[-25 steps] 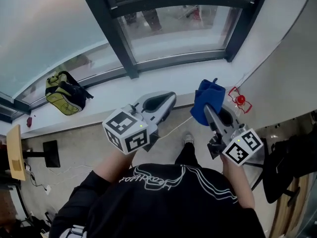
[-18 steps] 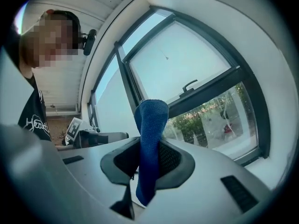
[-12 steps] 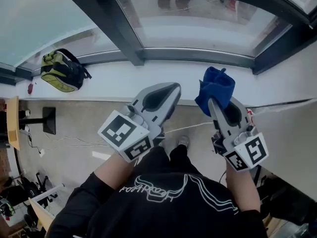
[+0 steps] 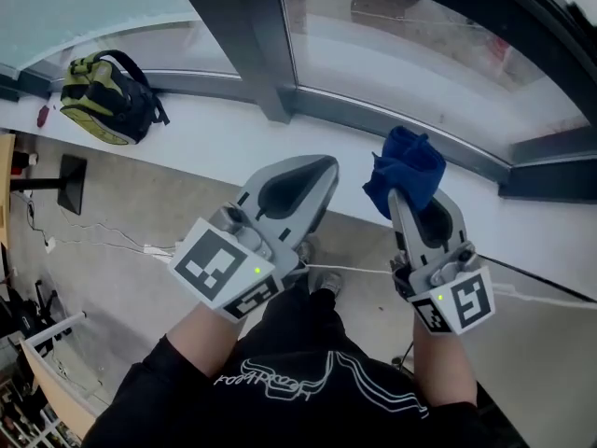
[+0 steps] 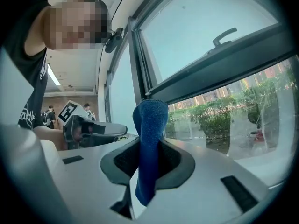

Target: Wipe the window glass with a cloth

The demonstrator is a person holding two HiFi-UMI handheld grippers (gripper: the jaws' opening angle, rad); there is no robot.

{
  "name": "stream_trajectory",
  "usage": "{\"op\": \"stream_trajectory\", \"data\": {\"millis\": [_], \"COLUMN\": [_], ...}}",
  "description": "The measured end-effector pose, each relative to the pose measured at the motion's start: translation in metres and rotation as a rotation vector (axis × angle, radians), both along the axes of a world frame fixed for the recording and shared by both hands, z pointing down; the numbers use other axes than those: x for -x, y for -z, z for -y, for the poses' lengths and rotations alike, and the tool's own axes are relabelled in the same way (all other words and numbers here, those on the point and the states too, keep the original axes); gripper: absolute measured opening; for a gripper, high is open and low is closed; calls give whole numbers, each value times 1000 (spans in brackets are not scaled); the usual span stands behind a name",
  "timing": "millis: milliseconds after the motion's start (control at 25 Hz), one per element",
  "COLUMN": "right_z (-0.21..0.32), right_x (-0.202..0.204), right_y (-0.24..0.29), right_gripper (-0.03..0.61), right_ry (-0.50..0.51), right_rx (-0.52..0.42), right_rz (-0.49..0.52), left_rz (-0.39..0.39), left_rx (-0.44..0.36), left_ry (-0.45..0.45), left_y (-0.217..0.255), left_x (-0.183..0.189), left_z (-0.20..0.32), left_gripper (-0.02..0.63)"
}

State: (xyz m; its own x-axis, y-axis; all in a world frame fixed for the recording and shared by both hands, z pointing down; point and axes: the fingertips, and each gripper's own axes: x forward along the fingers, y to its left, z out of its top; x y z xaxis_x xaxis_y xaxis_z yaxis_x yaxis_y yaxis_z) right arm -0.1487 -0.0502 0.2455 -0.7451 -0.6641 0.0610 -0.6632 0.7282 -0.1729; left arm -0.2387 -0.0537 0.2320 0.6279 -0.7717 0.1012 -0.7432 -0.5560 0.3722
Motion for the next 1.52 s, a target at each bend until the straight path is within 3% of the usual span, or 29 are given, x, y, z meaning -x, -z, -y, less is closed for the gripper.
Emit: {"op": "stream_trajectory", "data": {"millis": [160, 480, 640, 920, 1280, 1520], "right_z": [50, 125, 150, 201, 229, 238], "right_x": [41, 125, 153, 175, 177, 171], "right_y": [-3, 12, 21, 14, 5, 6], "right_gripper": [63, 63, 63, 63, 63, 63], "right_ry": [4, 59, 32, -72, -172, -215], "right_rx": [-54, -247, -317, -368, -390, -401], "right_rz": [1, -110, -124, -122, -146, -147], "left_rz": [8, -6, -17, -32, -49, 6], "left_rx": [-2, 10, 36, 70, 87, 49], "left_ry": [16, 52, 70, 81, 69, 45], "left_y": [-13, -23, -28, -47, -61, -65], "left_x": [31, 78, 100, 120, 129, 126], "left_z": [29, 54, 57, 68, 83, 95], "left_gripper": [5, 6, 6, 5, 6, 6]}}
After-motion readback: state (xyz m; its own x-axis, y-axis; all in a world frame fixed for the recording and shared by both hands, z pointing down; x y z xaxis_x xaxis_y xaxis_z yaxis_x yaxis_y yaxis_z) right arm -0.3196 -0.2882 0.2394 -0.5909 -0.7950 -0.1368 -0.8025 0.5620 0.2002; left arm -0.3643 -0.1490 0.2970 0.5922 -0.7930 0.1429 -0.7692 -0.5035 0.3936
